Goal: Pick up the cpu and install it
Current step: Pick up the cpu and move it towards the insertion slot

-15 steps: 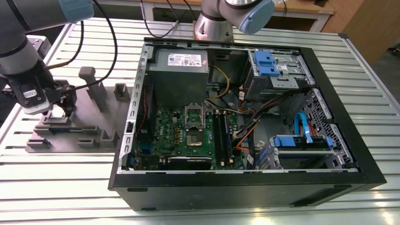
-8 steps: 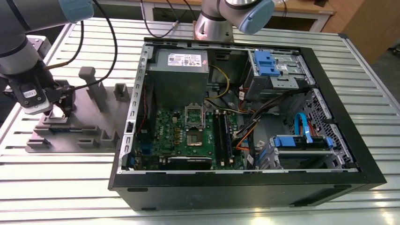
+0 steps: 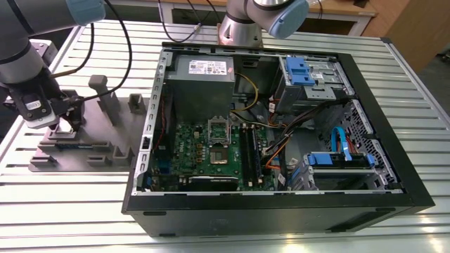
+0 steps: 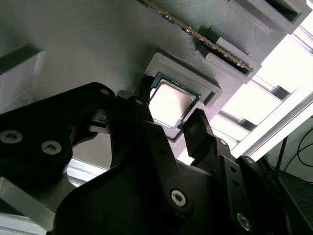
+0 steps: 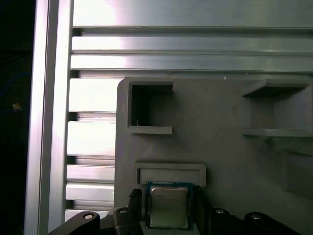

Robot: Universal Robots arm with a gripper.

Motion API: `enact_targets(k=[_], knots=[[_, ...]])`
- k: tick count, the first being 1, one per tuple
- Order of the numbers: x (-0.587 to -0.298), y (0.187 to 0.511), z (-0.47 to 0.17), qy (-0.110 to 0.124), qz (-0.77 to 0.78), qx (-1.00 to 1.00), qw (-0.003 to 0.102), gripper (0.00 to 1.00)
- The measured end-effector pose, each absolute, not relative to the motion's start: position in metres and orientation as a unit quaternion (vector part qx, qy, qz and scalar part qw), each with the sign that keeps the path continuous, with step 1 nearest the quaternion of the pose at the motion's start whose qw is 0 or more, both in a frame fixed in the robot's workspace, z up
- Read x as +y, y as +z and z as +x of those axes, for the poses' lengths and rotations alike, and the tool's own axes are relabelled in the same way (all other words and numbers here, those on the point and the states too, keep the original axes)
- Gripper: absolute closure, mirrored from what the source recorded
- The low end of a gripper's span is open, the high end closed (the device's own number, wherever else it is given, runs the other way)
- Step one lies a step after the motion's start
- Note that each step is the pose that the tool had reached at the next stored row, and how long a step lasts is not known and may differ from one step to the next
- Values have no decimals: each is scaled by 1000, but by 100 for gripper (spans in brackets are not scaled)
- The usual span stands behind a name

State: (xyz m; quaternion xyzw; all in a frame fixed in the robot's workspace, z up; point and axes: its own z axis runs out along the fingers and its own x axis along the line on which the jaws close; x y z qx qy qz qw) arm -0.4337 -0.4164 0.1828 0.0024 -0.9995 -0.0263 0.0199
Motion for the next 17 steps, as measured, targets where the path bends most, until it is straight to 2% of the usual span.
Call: enact_targets(k=[17], knots=[[-416, 183, -434, -24, 2, -1000, 19, 48]])
